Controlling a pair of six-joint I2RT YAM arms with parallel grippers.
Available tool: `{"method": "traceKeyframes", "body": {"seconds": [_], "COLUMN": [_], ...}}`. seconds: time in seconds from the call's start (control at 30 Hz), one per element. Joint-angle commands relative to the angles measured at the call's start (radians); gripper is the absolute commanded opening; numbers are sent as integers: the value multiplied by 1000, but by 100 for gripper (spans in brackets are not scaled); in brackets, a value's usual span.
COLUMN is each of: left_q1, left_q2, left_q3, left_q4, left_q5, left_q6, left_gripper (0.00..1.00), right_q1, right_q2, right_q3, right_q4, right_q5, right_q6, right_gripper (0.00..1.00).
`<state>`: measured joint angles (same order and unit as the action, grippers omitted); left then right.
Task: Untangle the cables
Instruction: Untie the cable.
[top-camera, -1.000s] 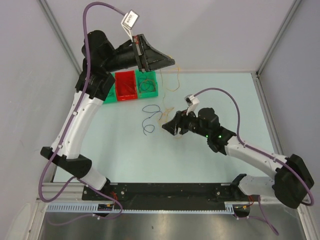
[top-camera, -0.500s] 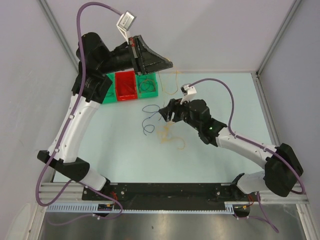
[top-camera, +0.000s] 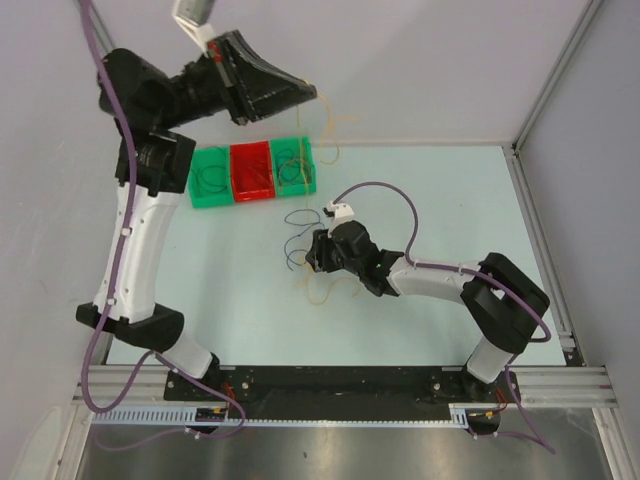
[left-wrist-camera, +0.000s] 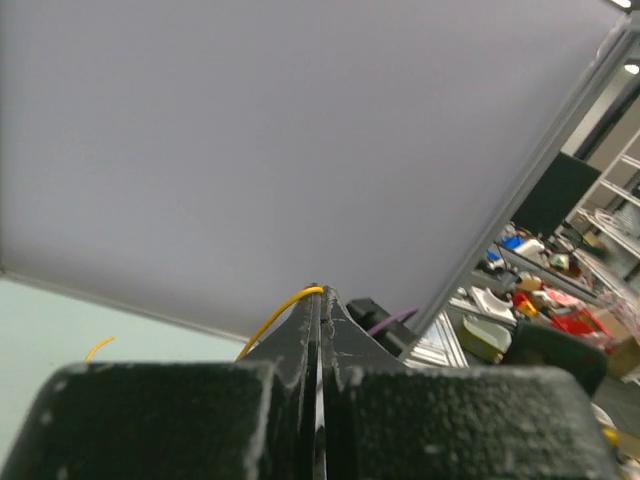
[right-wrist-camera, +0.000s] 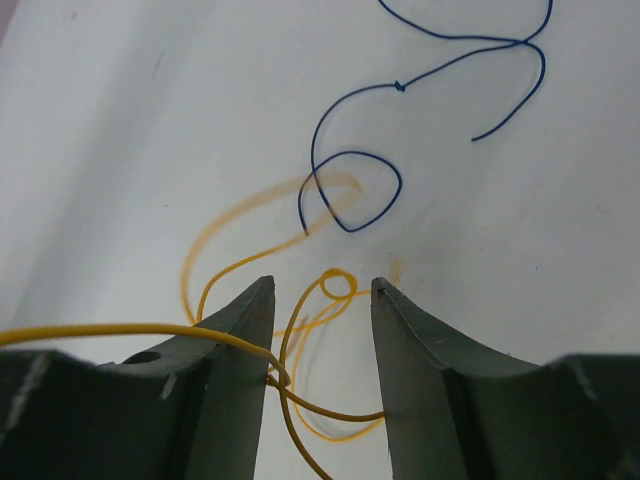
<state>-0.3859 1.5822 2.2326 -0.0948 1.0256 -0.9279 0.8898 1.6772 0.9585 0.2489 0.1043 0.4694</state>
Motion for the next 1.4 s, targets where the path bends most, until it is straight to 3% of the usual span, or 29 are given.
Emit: {"method": "traceKeyframes", "body": {"seconds": [0.0,0.2,0.43,0.6,0.77,1.0,1.17,1.37], "left_q1": [137,252,367,439,489,492,492,493], "left_q2": [-14,-24,2,9,9,-4,-40,-93], "left_q3": [29,81,169,185,171,141,9,-137], "left_q4": [335,368,437,451,486,518,627,627], "left_q5": [44,-1,-55,-82,-93,-85,-64,-36], "left_q6": [-277,-296,-357,-384,-428,-454,-517,-462], "left_gripper": [0,0,0,0,0,0,0,0], "right_q1": [15,20,20,17,-14,-146,-118,-100], "right_q2": [7,18,53,52,-20,-184,-336,-484], "right_q3": [17,-30,-50,-70,-92,-152,-149,-122], "right_q4": [-11,-74,-141,-195,-293,-408,-360,-320], "right_q5": [60,93,98,138,189,202,97,20], "right_q6": [34,90,133,179,187,206,32,-17], "right_gripper": [48,48,61,63,68,71,71,73]}}
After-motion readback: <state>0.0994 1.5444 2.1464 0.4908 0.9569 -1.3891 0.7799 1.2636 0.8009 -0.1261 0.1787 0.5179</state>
